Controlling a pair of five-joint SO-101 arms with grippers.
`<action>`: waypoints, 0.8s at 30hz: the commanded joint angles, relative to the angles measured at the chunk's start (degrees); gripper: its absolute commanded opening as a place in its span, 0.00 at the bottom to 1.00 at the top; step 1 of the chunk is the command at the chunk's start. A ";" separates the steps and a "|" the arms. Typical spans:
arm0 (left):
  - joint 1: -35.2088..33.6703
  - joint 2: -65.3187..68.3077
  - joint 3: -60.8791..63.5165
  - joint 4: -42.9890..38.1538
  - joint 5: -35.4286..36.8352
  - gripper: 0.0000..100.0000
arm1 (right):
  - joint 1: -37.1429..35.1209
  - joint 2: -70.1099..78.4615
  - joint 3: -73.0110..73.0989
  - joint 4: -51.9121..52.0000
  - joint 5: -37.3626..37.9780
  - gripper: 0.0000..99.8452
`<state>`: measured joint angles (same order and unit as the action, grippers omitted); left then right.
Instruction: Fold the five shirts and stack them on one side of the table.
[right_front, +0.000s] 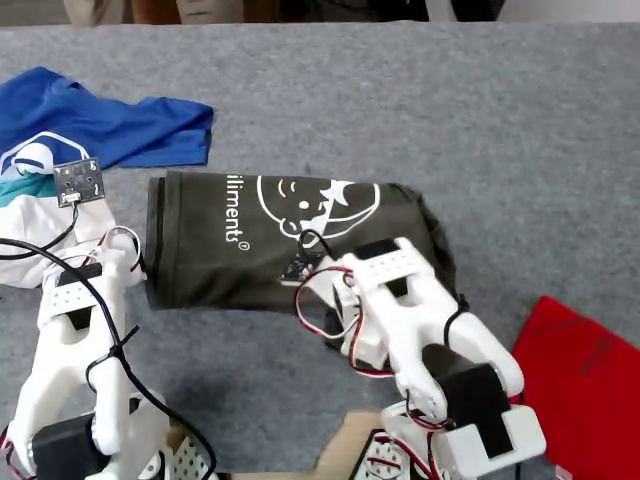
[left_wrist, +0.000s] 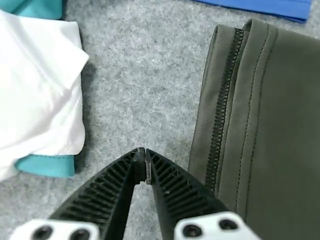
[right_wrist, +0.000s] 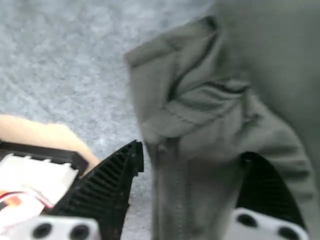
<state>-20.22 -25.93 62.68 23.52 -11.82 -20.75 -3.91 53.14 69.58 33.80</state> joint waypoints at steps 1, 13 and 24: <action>0.70 0.04 -1.14 -0.70 0.18 0.02 | 1.63 4.70 0.13 -3.87 0.35 0.11; 0.70 0.04 -1.14 -0.70 0.18 0.02 | 6.11 4.62 -5.58 -2.73 0.26 0.01; 0.70 0.04 -1.14 -0.79 0.18 0.02 | 10.77 4.88 -29.05 13.63 0.44 0.01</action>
<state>-20.22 -25.93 62.68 23.52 -11.82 -11.43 0.57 31.87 80.57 33.89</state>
